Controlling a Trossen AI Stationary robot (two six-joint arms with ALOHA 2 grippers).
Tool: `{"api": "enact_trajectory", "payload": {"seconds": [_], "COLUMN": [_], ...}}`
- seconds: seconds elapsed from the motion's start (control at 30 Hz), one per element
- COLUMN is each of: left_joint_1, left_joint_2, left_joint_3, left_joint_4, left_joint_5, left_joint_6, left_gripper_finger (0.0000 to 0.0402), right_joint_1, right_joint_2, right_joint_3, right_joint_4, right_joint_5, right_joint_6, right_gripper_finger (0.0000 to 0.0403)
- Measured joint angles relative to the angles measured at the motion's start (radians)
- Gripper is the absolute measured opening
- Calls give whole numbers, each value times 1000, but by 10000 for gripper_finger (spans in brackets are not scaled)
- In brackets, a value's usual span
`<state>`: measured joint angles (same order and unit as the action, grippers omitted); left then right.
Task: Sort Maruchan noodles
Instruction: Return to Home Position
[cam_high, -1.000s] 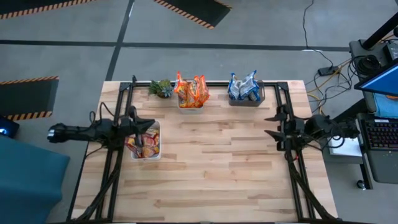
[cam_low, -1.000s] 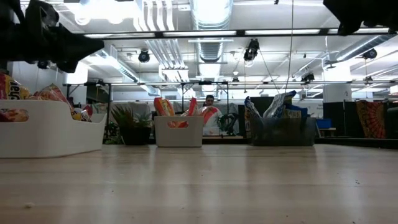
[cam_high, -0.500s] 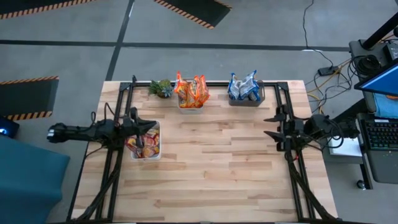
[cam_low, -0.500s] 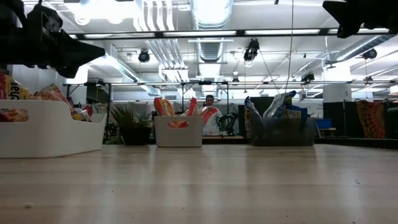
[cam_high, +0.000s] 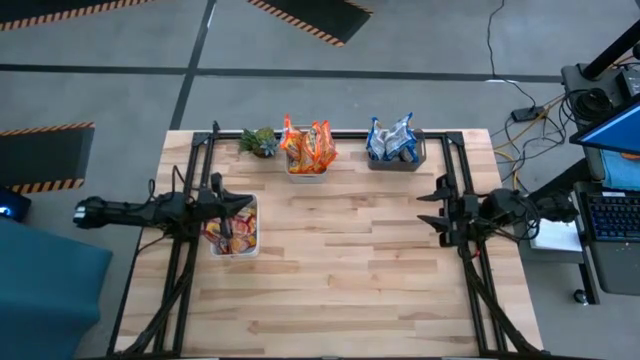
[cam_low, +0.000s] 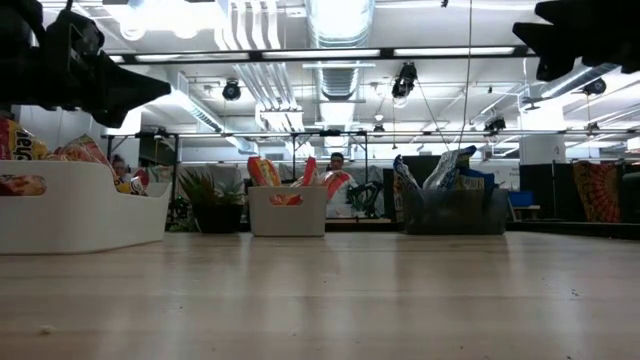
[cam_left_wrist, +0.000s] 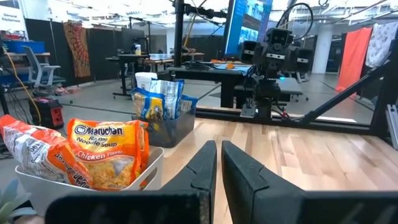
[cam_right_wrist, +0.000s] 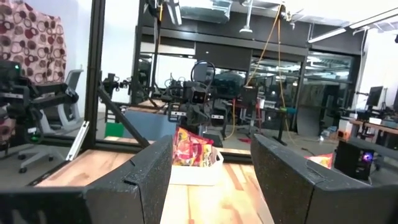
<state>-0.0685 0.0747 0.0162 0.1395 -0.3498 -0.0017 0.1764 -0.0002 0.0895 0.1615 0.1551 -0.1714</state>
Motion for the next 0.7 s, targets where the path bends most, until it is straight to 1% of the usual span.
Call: {"api": "enact_trajectory", "payload": {"seconds": [0.07,0.17,0.3,0.47,0.57,0.7], "left_joint_1": [0,0,0,0,0,0], "left_joint_2": [4,9,10,10,13,13], "left_joint_3": [0,0,0,0,0,1], "left_joint_4": [1,1,1,1,1,1], "left_joint_5": [0,0,0,0,0,0], "left_joint_6": [0,0,0,0,0,0], "left_gripper_finger": [7,7,7,7,7,7], "right_joint_1": [0,0,0,0,0,0], "right_joint_2": [0,0,0,3,9,21], "right_joint_3": [0,-15,-54,-61,-69,-73], "right_joint_4": [3,3,5,32,-10,-126], "right_joint_5": [-11,-56,-50,-53,-54,-50], "right_joint_6": [5,-1,-8,34,41,31], "right_gripper_finger": [206,206,206,206,206,206]}}
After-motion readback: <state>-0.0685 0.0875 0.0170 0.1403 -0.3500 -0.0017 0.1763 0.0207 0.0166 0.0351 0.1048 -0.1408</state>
